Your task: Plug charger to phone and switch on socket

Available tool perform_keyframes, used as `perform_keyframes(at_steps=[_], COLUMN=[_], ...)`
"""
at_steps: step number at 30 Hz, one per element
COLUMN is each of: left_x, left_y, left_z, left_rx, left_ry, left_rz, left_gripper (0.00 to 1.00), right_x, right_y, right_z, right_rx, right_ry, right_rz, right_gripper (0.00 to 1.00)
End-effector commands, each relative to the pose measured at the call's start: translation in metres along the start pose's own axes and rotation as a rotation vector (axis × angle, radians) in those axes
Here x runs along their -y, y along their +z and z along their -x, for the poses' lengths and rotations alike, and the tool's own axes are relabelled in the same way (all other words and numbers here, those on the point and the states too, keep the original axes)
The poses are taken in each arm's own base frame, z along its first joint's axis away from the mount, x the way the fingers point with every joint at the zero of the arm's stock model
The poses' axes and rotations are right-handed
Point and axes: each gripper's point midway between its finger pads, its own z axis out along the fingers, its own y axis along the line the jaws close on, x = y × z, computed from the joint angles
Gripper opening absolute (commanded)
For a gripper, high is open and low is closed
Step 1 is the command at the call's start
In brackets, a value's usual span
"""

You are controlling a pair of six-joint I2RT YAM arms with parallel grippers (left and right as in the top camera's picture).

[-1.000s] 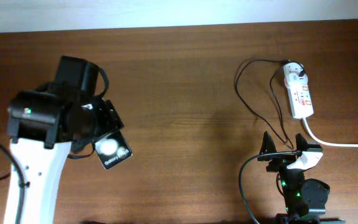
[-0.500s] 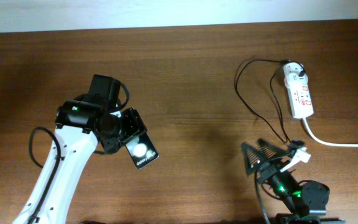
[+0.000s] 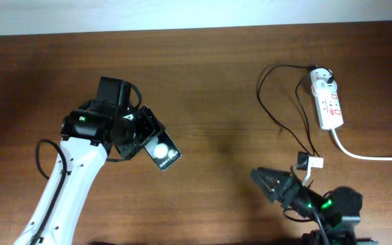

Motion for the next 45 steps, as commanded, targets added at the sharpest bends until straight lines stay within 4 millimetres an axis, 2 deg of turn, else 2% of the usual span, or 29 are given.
perform_keyframes(at_steps=[1, 3, 5, 6, 7, 9, 11, 13, 15, 17, 21, 28, 33, 36, 45], left_x=[0.003, 0.004, 0.005, 0.008, 0.013, 0.020, 0.023, 0.029, 0.040, 0.044, 0.050, 0.051, 0.057, 0.063, 0.063], left_y=[0.002, 0.008, 0.013, 0.015, 0.018, 0.019, 0.019, 0.017, 0.015, 0.014, 0.012, 0.011, 0.011, 0.012, 0.012], left_z=[-0.001, -0.002, -0.001, 0.000, 0.000, 0.002, -0.001, -0.004, -0.010, -0.013, -0.017, -0.017, -0.022, -0.028, -0.028], left_rx=[-0.018, -0.042, -0.055, -0.060, -0.070, -0.073, -0.089, -0.115, -0.152, -0.176, -0.202, -0.212, -0.230, -0.237, -0.237], left_ry=[-0.020, -0.024, -0.027, -0.026, -0.022, -0.044, -0.043, -0.040, -0.032, -0.030, -0.029, -0.118, -0.106, -0.080, -0.079], left_rz=[-0.013, -0.014, -0.016, -0.025, -0.052, -0.081, -0.098, -0.131, -0.185, -0.210, -0.241, -0.239, -0.259, -0.266, -0.265], left_gripper=[0.68, 0.68, 0.68, 0.68, 0.69, 0.68, 0.68, 0.68, 0.69, 0.69, 0.69, 0.69, 0.68, 0.68, 0.70], right_x=[-0.027, -0.041, -0.046, -0.050, -0.050, -0.045, -0.048, -0.055, -0.062, -0.061, -0.052, -0.043, -0.050, -0.049, -0.050], right_y=[0.009, 0.023, 0.039, 0.048, 0.061, 0.088, 0.100, 0.116, 0.135, 0.155, 0.176, 0.193, 0.195, 0.195, 0.195], right_z=[0.042, 0.068, 0.075, 0.072, 0.064, 0.035, 0.020, 0.004, -0.012, -0.022, -0.026, -0.019, -0.016, -0.016, -0.018], right_rx=[0.004, -0.049, -0.086, -0.104, -0.115, -0.089, -0.038, -0.005, -0.020, -0.031, -0.018, 0.048, 0.066, 0.063, 0.053], right_ry=[-0.124, -0.181, -0.188, -0.200, -0.216, -0.240, -0.226, -0.175, -0.195, -0.179, -0.134, -0.140, -0.138, -0.139, -0.137], right_rz=[-0.054, -0.099, -0.154, -0.166, -0.201, -0.339, -0.390, -0.390, -0.352, -0.326, -0.312, -0.317, -0.286, -0.289, -0.284], right_gripper=[0.99, 0.99, 0.99, 0.99, 0.99, 0.99, 0.99, 0.99, 0.99, 0.91, 0.78, 0.60, 0.51, 0.41, 0.17])
